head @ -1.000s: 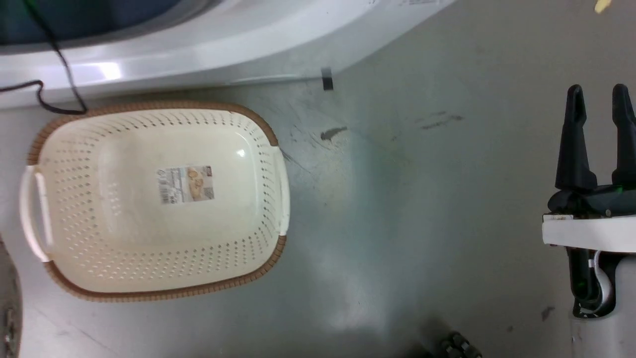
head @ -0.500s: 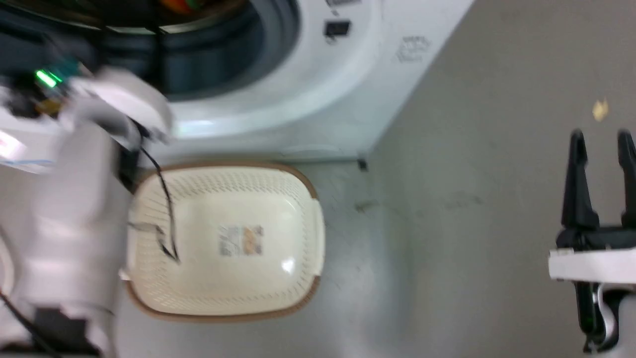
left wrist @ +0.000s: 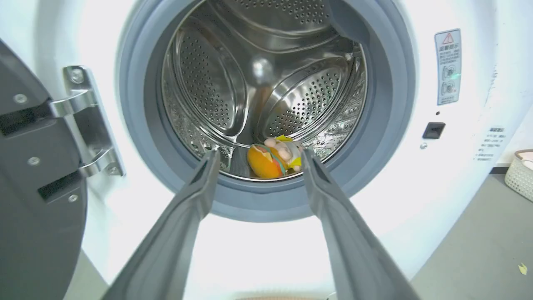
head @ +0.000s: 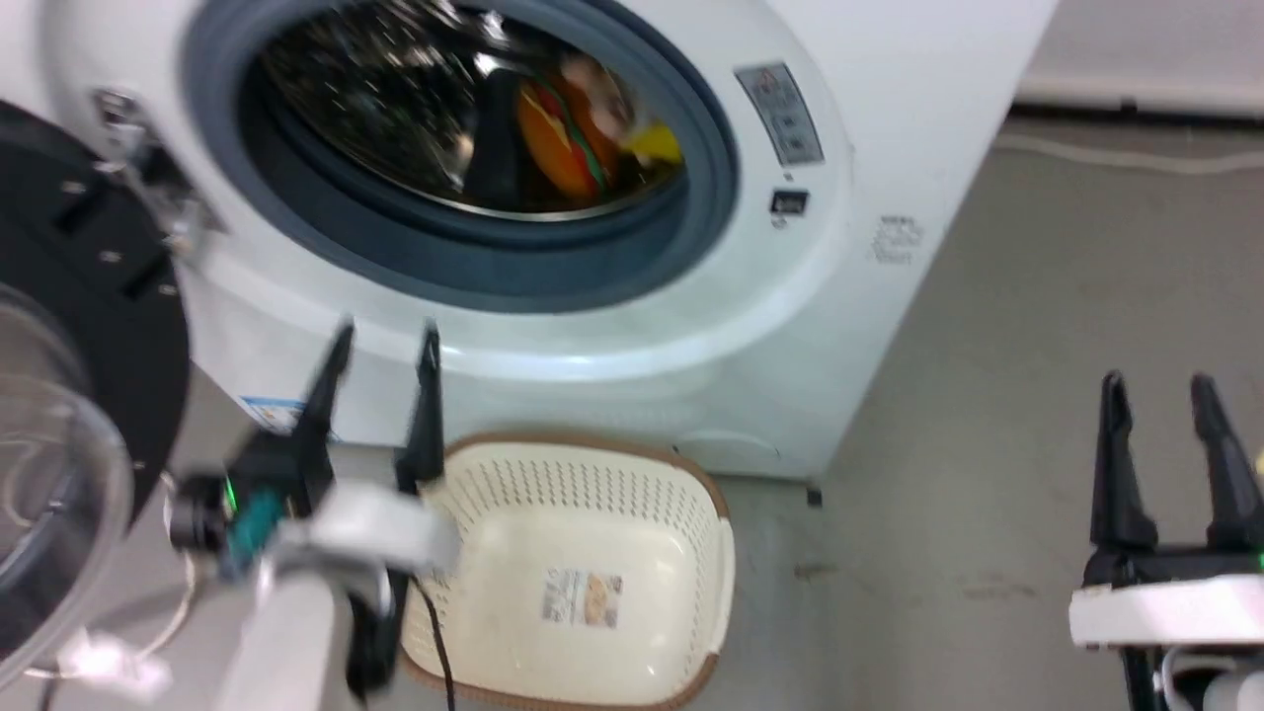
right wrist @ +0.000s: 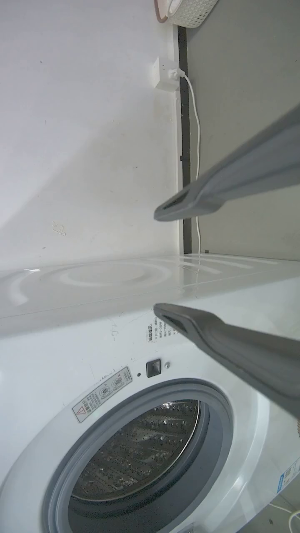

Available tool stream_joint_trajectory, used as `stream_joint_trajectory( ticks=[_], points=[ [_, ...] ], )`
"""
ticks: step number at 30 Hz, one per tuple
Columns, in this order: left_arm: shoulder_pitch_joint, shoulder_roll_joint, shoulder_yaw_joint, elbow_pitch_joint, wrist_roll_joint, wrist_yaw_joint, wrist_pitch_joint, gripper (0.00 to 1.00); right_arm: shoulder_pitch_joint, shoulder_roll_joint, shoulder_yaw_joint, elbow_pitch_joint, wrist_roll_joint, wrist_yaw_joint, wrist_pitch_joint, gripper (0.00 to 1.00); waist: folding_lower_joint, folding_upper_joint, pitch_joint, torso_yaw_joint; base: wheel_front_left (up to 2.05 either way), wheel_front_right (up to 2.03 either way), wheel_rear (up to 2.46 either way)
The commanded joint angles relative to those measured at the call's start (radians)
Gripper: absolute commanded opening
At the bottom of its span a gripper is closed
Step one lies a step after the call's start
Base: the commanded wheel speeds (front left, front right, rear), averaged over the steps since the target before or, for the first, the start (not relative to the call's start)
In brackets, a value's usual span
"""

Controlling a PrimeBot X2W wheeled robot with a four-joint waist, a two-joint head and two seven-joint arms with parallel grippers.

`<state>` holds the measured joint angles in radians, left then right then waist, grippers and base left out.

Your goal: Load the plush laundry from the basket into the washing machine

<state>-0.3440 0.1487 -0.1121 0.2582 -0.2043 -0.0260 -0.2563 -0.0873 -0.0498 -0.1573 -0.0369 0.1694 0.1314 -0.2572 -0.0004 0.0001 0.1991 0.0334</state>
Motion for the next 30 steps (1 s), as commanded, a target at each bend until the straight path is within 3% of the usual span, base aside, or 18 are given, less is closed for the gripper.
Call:
stream_joint_trajectory(
  ticks=[1, 11, 26, 27, 30],
  points=[
    [0.062, -0.012, 0.002, -0.037, 0.014, 0.013, -0.005, 1.00, 0.029, 0.000, 0.003, 0.004, 0.005, -0.001, -0.005, 1.00, 0.0004, -0.0001, -0.055, 0.038, 0.00, 0.00, 0.00],
    [0.290, -0.034, -0.046, -0.125, 0.113, 0.038, -0.005, 1.00, 0.149, 0.000, 0.022, 0.024, 0.001, -0.001, -0.005, 1.00, 0.0004, -0.0001, -0.116, 0.065, 0.00, 0.00, 0.00],
    [0.347, -0.049, -0.035, -0.091, 0.127, 0.034, -0.005, 1.00, 0.188, 0.000, 0.043, 0.036, -0.001, -0.001, -0.005, 1.00, 0.0004, -0.0001, -0.147, 0.078, 0.00, 0.00, 0.00],
    [0.337, -0.046, -0.035, -0.092, 0.123, 0.035, 0.000, 0.00, 0.177, 0.000, 0.042, 0.032, -0.003, 0.000, 0.000, 0.00, 0.0004, -0.0001, -0.147, 0.078, 0.00, 0.00, 0.00],
    [0.337, -0.045, -0.036, -0.093, 0.122, 0.036, 0.001, 0.00, 0.176, 0.000, 0.041, 0.032, -0.003, 0.000, 0.001, 0.00, 0.0004, -0.0001, -0.148, 0.078, 0.00, 0.00, 0.00]
  ],
)
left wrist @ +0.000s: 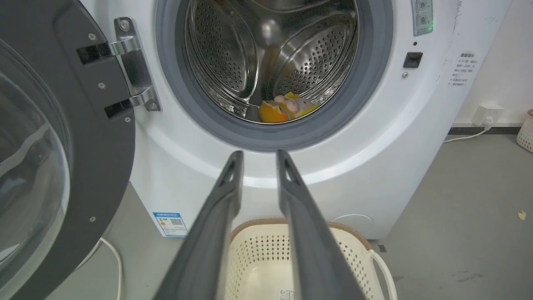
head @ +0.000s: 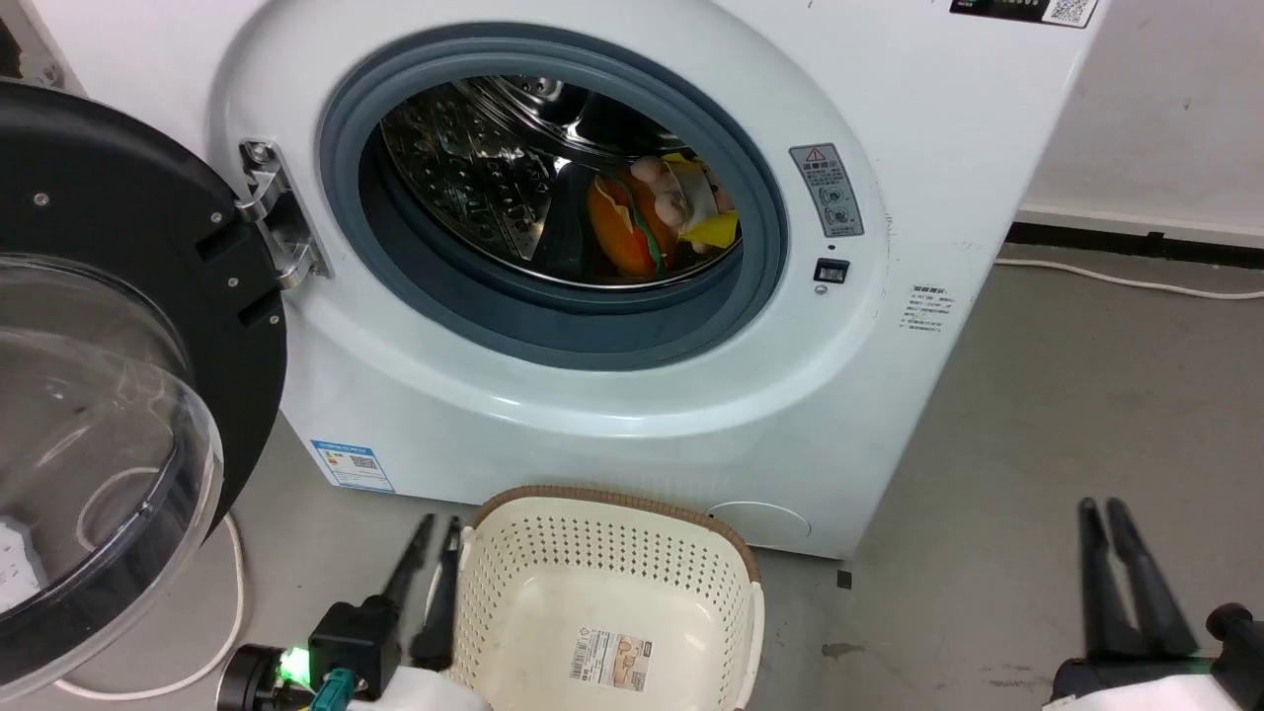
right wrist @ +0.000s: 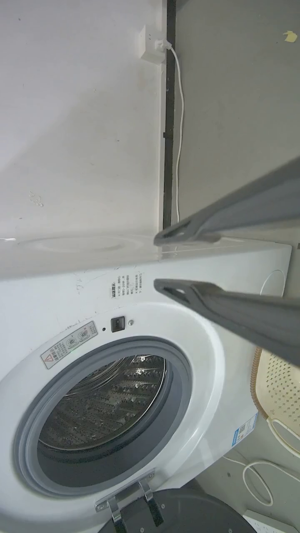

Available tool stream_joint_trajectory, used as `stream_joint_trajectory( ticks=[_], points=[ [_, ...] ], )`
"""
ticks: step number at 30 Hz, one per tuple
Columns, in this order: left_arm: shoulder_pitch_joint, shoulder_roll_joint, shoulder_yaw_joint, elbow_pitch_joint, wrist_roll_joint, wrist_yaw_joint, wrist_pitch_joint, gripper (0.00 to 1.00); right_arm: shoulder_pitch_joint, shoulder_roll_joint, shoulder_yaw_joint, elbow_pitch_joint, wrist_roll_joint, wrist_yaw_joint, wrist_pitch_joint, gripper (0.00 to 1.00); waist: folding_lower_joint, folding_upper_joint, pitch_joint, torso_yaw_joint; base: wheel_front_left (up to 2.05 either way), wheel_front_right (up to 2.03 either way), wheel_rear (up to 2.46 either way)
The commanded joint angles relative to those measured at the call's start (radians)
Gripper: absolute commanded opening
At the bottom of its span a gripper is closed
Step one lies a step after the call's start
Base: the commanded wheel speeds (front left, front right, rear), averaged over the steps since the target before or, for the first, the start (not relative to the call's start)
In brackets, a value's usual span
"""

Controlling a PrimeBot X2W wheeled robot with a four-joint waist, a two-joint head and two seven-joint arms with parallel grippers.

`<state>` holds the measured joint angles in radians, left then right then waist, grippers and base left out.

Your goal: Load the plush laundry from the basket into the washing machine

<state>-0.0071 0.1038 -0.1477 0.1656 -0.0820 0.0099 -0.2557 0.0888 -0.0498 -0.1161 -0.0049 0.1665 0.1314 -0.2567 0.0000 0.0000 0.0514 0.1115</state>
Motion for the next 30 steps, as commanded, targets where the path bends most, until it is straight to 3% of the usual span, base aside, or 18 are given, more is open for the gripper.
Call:
stream_joint_trajectory(
  ticks=[1, 30],
  points=[
    [0.000, 0.000, 0.000, 0.000, 0.000, 0.000, 0.000, 0.00, 0.000, 0.000, 0.000, 0.000, 0.000, 0.000, 0.000, 0.00, 0.0000, 0.0000, 0.000, 0.000, 0.00, 0.00, 0.00],
    [0.002, -0.012, 0.034, -0.038, 0.019, -0.002, 0.060, 0.00, -0.021, 0.000, 0.027, 0.001, -0.039, 0.000, 0.060, 0.00, 0.0000, 0.0000, -0.012, -0.026, 0.00, 0.00, 0.00]
  ],
)
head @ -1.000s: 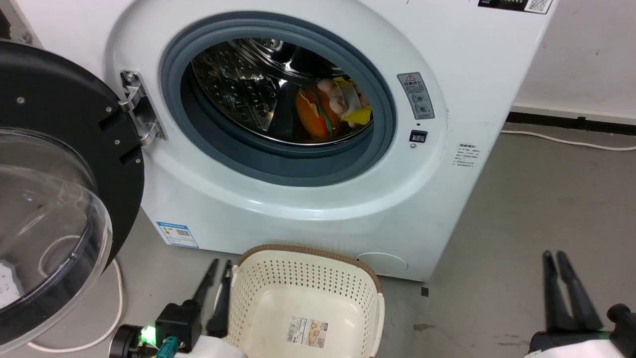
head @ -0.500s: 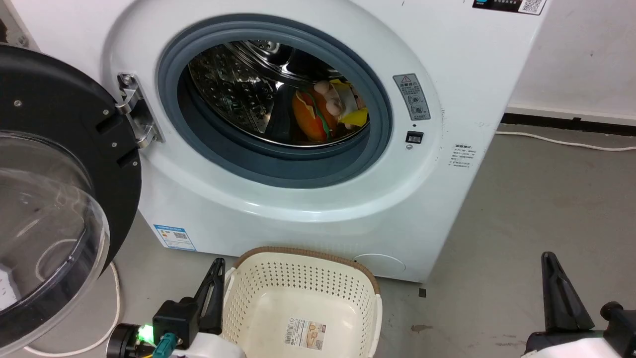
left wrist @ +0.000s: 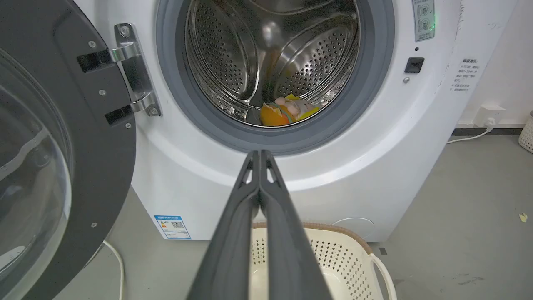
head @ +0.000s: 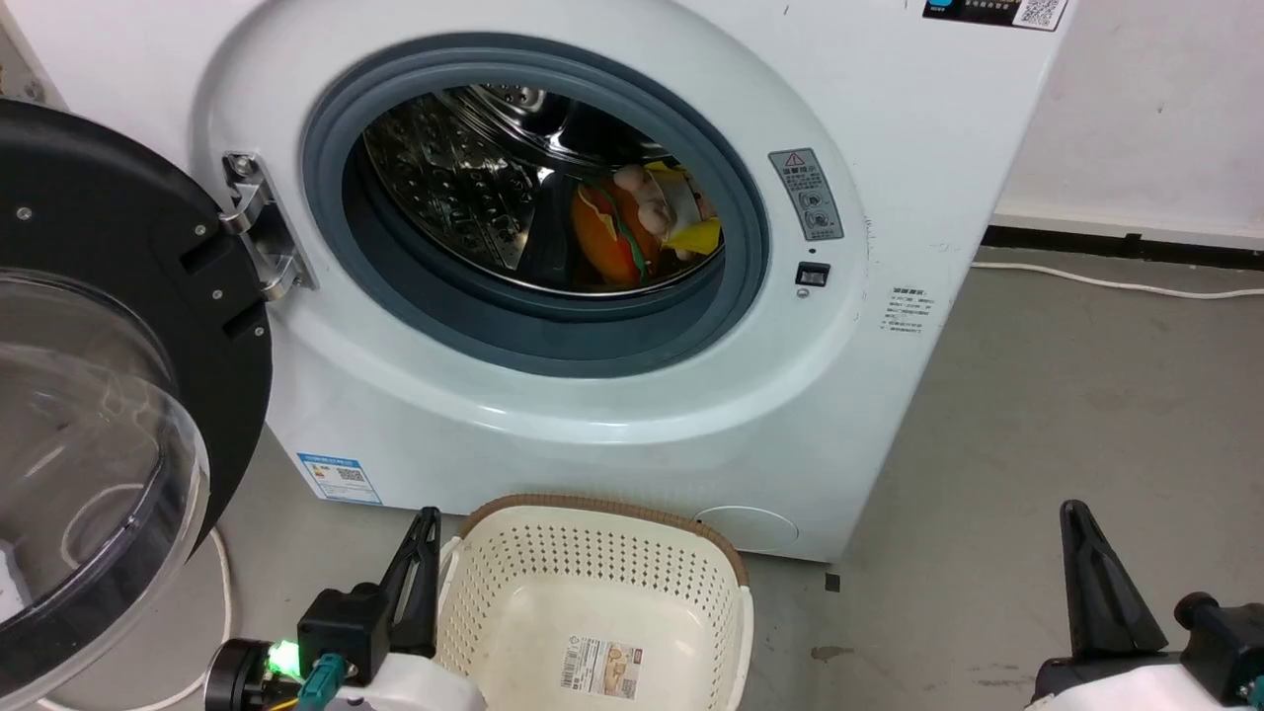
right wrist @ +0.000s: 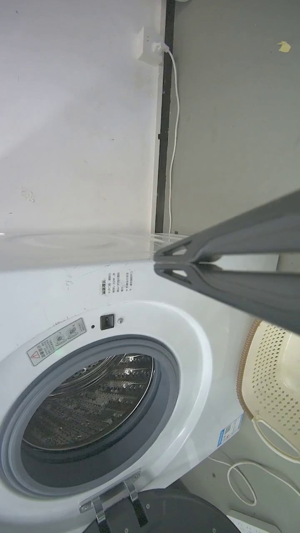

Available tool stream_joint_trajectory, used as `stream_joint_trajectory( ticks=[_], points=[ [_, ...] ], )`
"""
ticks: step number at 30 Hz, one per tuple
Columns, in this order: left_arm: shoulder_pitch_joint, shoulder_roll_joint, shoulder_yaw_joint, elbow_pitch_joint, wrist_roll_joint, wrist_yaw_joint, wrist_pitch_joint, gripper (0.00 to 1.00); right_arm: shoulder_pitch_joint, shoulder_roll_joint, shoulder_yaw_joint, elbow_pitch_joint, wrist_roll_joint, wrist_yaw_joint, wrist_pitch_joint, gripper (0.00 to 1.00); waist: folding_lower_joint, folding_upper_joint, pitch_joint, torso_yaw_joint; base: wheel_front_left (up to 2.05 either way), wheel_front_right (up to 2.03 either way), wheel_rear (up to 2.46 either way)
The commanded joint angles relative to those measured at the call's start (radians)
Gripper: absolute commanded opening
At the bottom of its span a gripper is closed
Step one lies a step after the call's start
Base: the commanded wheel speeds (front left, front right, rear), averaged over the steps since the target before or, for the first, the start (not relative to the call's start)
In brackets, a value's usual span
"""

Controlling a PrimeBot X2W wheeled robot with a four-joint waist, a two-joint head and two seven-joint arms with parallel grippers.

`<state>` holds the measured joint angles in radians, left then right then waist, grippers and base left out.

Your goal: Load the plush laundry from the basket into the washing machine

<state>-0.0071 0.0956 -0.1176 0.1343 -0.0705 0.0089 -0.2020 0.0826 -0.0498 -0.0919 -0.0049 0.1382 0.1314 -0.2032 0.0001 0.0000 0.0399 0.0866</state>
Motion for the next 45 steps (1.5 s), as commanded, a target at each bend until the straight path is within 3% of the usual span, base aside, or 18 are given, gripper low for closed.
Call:
stream_joint_trajectory(
  ticks=[1, 45],
  points=[
    [0.002, -0.005, 0.005, -0.009, 0.008, -0.001, 0.008, 0.00, -0.015, 0.000, 0.004, 0.001, -0.012, 0.000, 0.008, 0.00, 0.0000, 0.0000, -0.001, -0.002, 0.00, 0.00, 0.00],
    [0.004, -0.023, 0.056, -0.065, 0.036, -0.005, 0.096, 0.00, -0.046, 0.000, 0.044, 0.003, -0.069, 0.000, 0.097, 0.00, 0.0000, 0.0000, -0.019, -0.040, 0.00, 0.00, 0.00]
  ],
)
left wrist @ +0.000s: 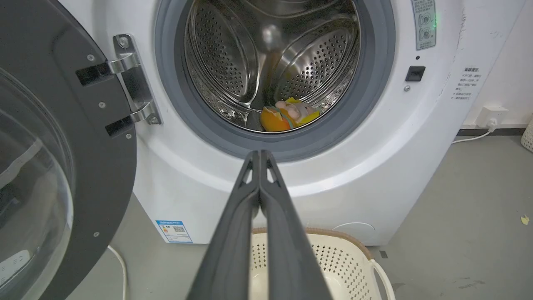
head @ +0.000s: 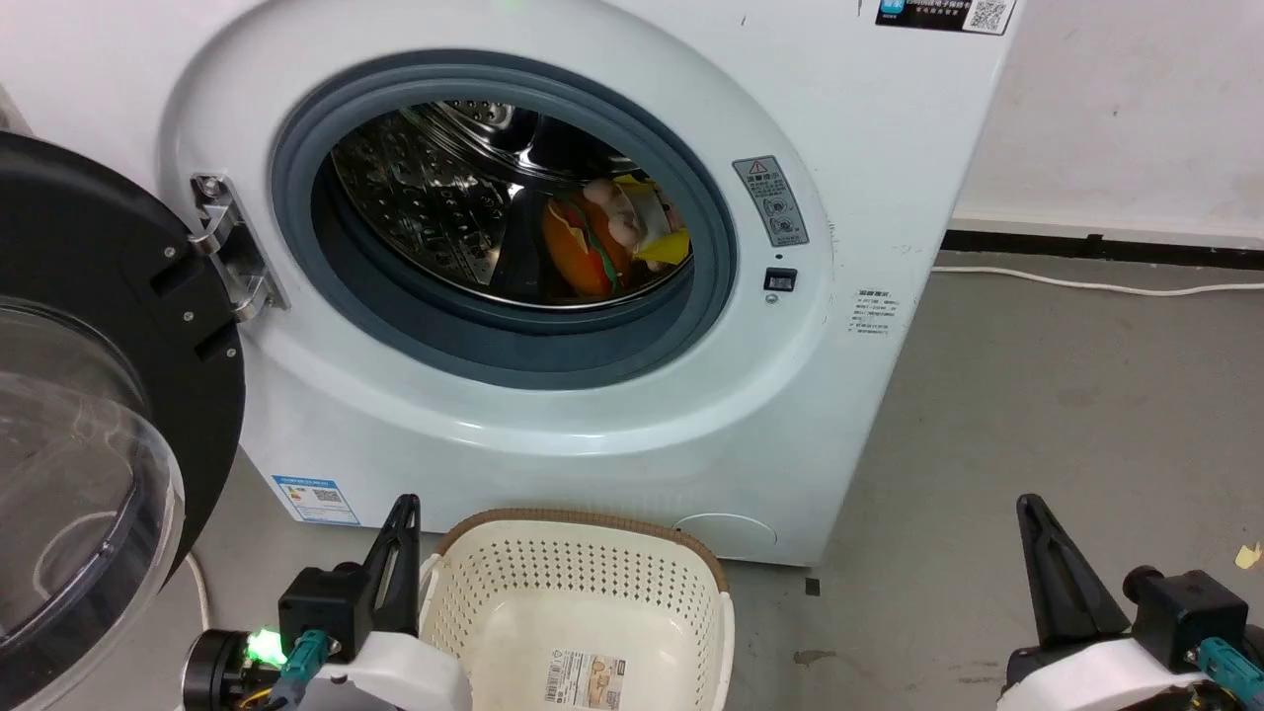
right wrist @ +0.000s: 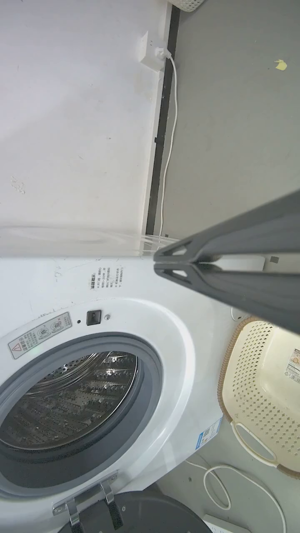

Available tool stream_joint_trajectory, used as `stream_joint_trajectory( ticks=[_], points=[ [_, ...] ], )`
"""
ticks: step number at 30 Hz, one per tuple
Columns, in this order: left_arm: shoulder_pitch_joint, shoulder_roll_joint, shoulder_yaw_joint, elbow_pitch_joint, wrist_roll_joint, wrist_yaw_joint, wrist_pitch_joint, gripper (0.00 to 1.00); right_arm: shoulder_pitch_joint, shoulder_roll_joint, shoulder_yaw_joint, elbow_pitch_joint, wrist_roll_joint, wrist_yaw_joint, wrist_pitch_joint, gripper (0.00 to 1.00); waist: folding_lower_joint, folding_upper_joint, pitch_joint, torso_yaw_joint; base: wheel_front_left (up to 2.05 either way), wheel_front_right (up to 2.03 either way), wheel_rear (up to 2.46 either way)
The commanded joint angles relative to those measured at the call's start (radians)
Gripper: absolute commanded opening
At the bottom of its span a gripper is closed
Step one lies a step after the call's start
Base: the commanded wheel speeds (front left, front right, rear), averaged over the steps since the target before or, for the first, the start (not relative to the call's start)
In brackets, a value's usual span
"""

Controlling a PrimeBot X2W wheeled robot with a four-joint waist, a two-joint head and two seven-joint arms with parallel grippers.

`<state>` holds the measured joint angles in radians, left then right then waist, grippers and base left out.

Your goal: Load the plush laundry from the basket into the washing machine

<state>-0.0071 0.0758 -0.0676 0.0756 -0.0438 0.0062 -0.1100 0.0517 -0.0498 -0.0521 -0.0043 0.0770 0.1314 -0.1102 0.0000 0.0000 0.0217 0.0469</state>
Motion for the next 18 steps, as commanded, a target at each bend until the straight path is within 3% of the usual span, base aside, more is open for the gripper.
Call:
stream_joint_trajectory(
  ticks=[1, 18],
  points=[
    [0.004, -0.004, 0.007, -0.008, 0.010, -0.002, 0.006, 0.00, -0.016, 0.000, 0.005, 0.002, -0.009, 0.000, 0.006, 0.00, 0.0000, 0.0000, -0.001, -0.002, 0.00, 0.00, 0.00],
    [0.005, -0.011, 0.027, -0.031, 0.021, -0.004, 0.040, 0.00, -0.028, 0.000, 0.020, 0.003, -0.032, -0.001, 0.040, 0.00, 0.0000, 0.0000, -0.008, -0.017, 0.00, 0.00, 0.00]
  ],
)
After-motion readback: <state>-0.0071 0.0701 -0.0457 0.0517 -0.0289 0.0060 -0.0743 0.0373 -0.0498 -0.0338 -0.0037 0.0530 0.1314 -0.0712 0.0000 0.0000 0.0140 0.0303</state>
